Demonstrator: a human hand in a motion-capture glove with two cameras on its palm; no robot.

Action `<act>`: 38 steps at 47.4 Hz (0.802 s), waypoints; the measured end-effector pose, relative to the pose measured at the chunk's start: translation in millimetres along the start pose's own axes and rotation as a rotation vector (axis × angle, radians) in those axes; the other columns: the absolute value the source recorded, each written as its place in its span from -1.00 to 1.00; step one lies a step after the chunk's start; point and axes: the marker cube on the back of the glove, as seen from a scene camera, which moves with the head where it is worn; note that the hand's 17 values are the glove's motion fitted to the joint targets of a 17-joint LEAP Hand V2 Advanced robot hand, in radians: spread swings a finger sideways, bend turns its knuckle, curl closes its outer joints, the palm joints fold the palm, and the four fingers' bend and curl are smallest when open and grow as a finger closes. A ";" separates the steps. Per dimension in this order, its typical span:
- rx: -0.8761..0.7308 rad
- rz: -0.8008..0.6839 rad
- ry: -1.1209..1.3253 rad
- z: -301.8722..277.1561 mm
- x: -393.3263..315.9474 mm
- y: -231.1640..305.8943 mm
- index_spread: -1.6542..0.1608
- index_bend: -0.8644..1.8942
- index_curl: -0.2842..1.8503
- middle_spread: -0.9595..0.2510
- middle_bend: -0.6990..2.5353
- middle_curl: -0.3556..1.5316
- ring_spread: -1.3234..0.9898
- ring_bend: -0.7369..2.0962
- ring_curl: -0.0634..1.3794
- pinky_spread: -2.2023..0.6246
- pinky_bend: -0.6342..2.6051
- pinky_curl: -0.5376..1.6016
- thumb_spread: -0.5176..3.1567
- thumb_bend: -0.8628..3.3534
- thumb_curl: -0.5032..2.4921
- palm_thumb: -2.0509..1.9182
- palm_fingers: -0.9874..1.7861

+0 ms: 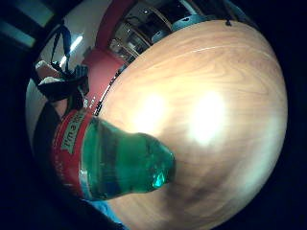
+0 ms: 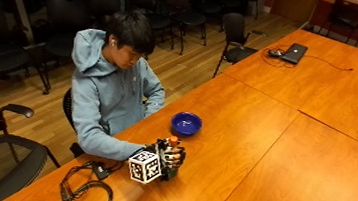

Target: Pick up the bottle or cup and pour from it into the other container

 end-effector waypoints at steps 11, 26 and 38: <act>-0.103 -0.002 0.103 26.6 -17.5 -0.1 0.72 -0.25 -0.35 0.55 -0.44 -0.17 0.03 -0.16 -0.39 0.48 -0.26 -0.21 -0.48 -0.61 -0.28 0.57 0.57; -0.406 -0.149 0.523 90.6 -72.5 10.1 0.73 -0.24 -0.33 0.54 -0.44 -0.15 0.03 -0.17 -0.36 0.46 -0.26 -0.18 -0.51 -0.61 -0.26 0.57 0.58; -0.732 -0.226 0.883 113.9 -138.1 -11.9 0.73 -0.24 -0.32 0.54 -0.44 -0.13 0.03 -0.17 -0.34 0.46 -0.26 -0.17 -0.53 -0.61 -0.24 0.56 0.59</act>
